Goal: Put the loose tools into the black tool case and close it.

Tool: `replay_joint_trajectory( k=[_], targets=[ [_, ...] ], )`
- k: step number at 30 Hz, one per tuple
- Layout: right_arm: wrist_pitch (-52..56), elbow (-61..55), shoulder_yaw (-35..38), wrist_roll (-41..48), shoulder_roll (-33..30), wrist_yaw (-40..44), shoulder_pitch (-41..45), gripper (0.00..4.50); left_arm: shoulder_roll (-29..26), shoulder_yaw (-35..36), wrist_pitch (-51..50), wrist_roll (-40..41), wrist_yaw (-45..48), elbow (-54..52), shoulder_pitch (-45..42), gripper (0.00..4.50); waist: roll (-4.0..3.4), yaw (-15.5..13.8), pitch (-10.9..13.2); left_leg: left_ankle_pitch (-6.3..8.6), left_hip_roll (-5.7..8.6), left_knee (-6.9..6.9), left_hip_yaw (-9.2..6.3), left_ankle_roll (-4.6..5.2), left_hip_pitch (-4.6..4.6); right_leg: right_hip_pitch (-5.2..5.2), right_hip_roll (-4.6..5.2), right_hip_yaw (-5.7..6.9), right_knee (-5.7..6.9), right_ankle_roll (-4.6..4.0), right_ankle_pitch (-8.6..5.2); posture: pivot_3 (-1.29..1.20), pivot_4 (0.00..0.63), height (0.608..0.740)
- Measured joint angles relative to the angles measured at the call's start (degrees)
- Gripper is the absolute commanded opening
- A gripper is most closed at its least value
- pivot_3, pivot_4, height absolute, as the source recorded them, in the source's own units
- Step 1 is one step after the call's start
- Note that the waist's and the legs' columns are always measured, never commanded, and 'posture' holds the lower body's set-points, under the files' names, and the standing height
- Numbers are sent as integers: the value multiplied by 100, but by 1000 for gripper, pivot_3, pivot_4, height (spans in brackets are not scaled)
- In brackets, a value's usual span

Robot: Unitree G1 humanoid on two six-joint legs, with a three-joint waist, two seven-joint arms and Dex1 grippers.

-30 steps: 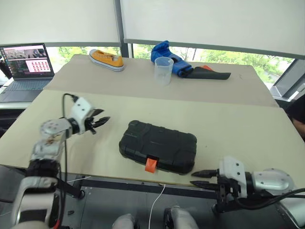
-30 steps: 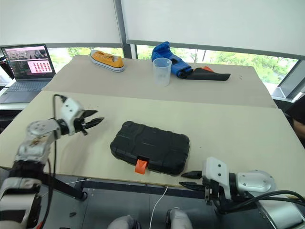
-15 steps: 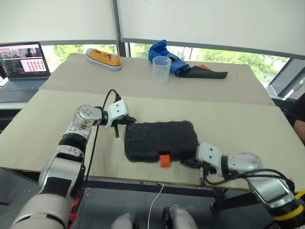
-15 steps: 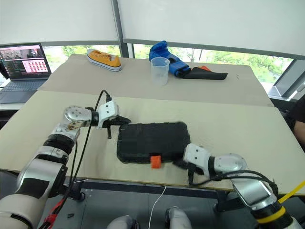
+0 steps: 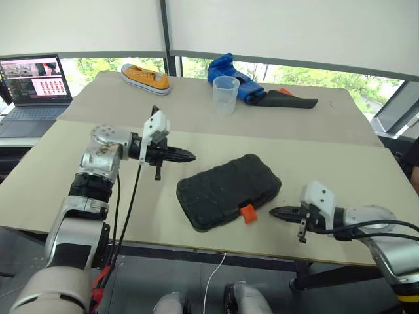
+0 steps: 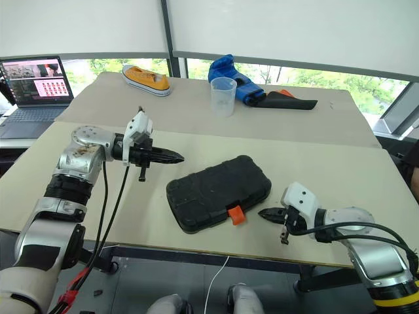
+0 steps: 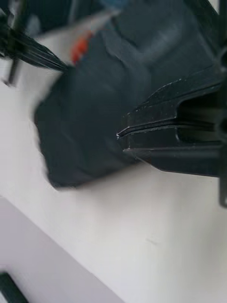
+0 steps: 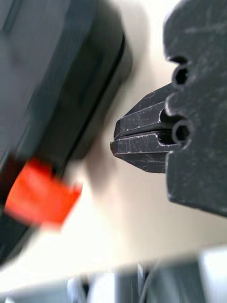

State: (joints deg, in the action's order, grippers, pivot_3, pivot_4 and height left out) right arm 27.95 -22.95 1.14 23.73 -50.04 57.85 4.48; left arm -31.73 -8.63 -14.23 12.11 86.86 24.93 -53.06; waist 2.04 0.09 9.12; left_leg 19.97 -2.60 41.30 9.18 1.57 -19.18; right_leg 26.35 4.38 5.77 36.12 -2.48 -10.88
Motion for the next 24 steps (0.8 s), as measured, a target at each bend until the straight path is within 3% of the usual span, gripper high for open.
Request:
replay_joint_trajectory(
  k=[3,8,13,24],
  targets=[
    [263,-268,-173,79,243,-138,184,0,30,-655,581,-513,-38,-403,537,46,0,56,0,0,-1,-4,0,-1,-5,-8,-4,-25,7,6,-4,0,150,724],
    [442,-179,-832,-149,644,-415,759,0,155,-958,1255,-1017,-567,-483,523,46,-16,25,-13,3,-9,37,-16,5,-5,-27,-2,-31,17,0,9,0,150,724],
    [320,569,-1427,-894,798,-682,909,0,211,-1017,1409,-1027,-673,-540,576,46,-14,6,-23,13,-7,43,-14,25,2,-14,-5,-29,16,3,11,0,150,724],
    [162,900,-1315,-1091,1446,-1137,831,0,332,-1075,1388,-1013,-815,-615,615,46,-11,77,-28,12,-12,42,6,23,-1,-13,-13,-34,22,4,10,0,150,724]
  ],
)
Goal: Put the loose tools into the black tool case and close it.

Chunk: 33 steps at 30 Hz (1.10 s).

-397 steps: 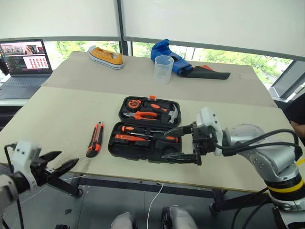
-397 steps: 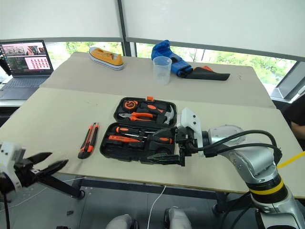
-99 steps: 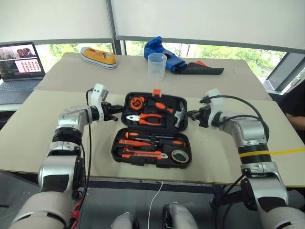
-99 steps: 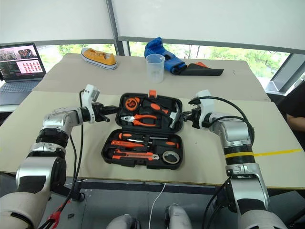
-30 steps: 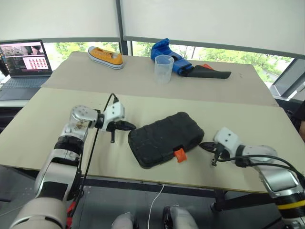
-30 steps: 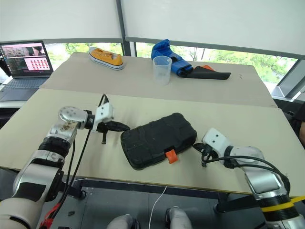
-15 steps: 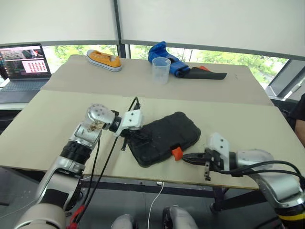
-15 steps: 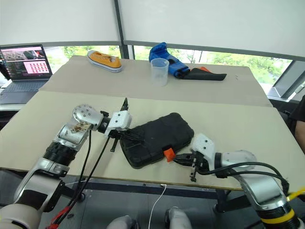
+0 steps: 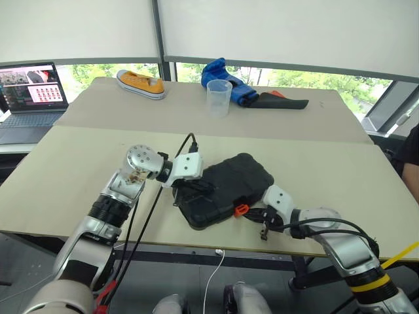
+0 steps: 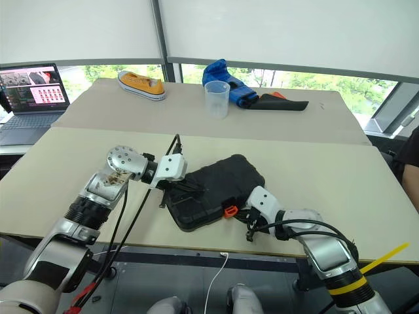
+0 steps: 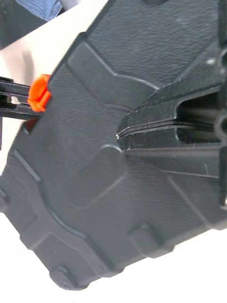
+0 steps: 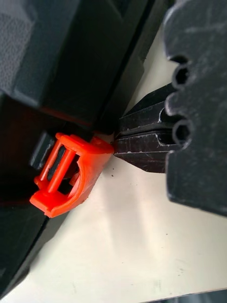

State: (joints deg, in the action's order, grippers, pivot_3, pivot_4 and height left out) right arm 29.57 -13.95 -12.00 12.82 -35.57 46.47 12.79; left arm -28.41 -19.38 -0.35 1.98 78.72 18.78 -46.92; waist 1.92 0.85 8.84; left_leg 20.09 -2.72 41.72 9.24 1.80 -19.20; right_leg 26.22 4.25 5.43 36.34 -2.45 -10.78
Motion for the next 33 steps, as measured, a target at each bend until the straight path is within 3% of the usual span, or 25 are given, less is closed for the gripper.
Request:
replay_joint_trajectory(
  k=[9,17,33],
  targets=[
    [615,-930,369,656,-315,336,-336,0,140,-102,374,-40,-67,159,-49,46,-1,-51,-1,2,3,0,-9,4,5,4,1,7,-13,-3,1,0,150,724],
    [612,-410,35,418,54,130,-42,0,245,-199,557,-170,-104,358,-193,46,-1,-40,-1,4,6,0,-7,8,-5,3,2,4,-11,1,2,0,150,724],
    [898,-665,260,499,-114,97,146,0,187,-253,1788,-558,-282,829,-299,46,-1,10,-1,4,1,0,-6,9,-4,0,3,2,-5,2,4,0,150,724]
  ],
)
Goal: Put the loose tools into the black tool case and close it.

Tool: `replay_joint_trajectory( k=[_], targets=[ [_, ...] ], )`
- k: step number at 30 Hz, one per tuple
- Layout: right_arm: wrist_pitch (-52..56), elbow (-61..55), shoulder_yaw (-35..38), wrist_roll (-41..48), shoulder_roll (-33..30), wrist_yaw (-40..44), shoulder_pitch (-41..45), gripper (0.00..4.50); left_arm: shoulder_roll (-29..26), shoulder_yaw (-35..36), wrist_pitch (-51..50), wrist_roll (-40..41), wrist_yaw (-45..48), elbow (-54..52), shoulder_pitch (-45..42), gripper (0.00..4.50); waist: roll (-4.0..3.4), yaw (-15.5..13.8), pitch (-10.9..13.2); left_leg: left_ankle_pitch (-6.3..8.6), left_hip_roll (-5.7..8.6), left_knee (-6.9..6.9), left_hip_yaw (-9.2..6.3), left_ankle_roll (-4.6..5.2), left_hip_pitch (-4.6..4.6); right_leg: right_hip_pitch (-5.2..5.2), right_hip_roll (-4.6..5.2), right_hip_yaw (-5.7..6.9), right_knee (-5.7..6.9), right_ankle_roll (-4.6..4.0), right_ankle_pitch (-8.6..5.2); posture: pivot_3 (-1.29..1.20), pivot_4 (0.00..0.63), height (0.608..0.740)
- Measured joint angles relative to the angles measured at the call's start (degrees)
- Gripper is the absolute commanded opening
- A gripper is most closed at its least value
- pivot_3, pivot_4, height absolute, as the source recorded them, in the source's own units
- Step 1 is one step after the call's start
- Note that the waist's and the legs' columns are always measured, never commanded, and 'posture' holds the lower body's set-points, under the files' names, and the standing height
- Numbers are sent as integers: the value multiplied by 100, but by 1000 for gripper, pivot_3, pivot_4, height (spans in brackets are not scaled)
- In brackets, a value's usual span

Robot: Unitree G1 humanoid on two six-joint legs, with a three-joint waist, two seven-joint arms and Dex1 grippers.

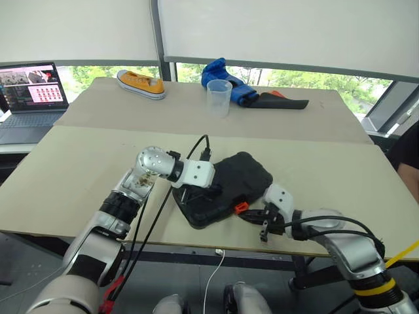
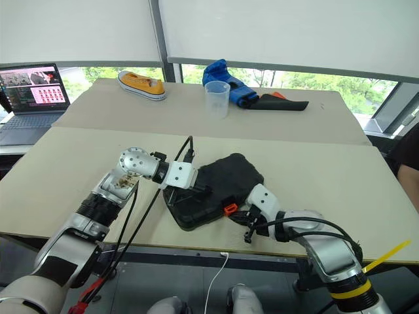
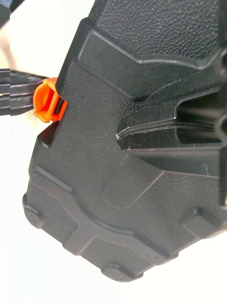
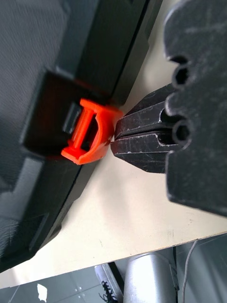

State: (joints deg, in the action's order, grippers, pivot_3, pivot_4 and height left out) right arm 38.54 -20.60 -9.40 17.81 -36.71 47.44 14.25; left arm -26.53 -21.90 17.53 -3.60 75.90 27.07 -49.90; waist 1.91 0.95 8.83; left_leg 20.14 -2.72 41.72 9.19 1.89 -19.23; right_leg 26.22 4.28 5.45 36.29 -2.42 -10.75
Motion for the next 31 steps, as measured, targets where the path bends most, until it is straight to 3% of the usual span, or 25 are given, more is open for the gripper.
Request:
replay_joint_trajectory(
  k=[12,13,14,17,24,25,27,31],
  targets=[
    [-184,-81,98,111,-2,67,152,0,15,10,-41,-61,-49,112,-16,46,-1,-3,-26,0,-3,-2,1,0,3,-4,-1,0,7,-1,0,0,150,724],
    [-172,-189,187,181,-76,103,64,593,15,53,-225,23,-30,55,26,558,-4,-11,-28,1,-3,-2,1,1,4,-2,-1,0,5,-2,-1,0,150,724],
    [-163,-268,262,238,-152,130,7,745,-1,94,-349,93,-14,24,58,692,-5,-13,-29,1,-3,-2,0,2,3,0,-1,1,5,-3,-1,0,150,724],
    [-25,-667,882,735,-736,537,-414,1753,-298,499,-1540,673,218,-386,264,1691,-7,5,-30,2,-7,-7,-2,3,5,13,-9,2,-9,-4,-2,0,150,724],
    [492,-733,2585,2028,-1824,1486,-718,4235,-1834,1762,-4548,2310,732,-1675,1284,4231,-2,-13,-14,-1,-7,-38,-13,-5,6,32,-12,1,-19,-10,-6,0,150,724],
    [569,-611,2780,2210,-1995,1661,-693,4454,-2083,2074,-4968,2588,707,-1909,1428,4470,3,-26,-8,0,-6,-37,-14,-4,-2,39,-9,0,-20,-10,-6,0,150,724],
    [629,-243,3266,2410,-2271,1885,-617,4454,-2577,2747,-5547,2978,584,-2283,1584,4470,7,-57,-2,1,1,-41,-18,-2,5,27,1,1,-29,-6,-8,0,150,724],
    [523,275,3253,2470,-2634,2518,-504,4454,-3001,3356,-5767,3306,525,-2928,2486,4470,-1,-128,3,5,12,-50,-21,4,6,23,11,3,-33,8,-19,0,150,724]
  ],
)
